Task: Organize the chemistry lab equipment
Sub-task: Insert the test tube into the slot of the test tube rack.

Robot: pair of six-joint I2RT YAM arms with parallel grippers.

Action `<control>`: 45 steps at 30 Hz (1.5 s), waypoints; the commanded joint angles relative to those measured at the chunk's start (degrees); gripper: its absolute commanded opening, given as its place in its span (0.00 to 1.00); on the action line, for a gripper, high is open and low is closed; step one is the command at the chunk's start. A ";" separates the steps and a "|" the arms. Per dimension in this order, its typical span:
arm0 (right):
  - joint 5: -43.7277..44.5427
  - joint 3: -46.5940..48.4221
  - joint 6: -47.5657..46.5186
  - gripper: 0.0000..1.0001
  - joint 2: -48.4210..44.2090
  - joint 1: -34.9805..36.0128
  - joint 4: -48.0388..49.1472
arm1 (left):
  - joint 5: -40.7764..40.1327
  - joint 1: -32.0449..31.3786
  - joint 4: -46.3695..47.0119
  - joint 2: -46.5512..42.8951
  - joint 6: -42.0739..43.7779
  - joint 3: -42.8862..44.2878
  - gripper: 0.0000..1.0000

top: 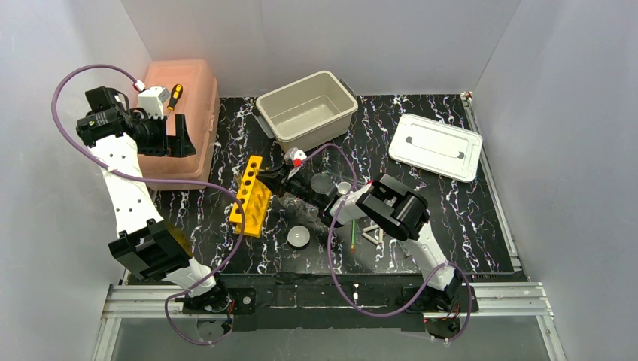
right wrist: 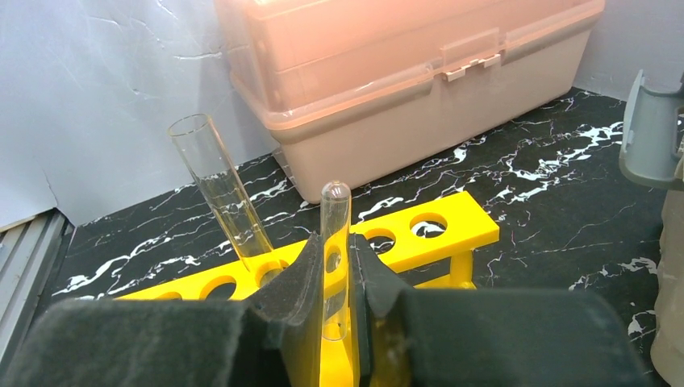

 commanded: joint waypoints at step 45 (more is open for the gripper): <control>0.14 -5.85 -4.47 0.01 -11.39 3.12 -2.71 | 0.76 0.03 -1.56 -1.85 3.13 -8.04 0.99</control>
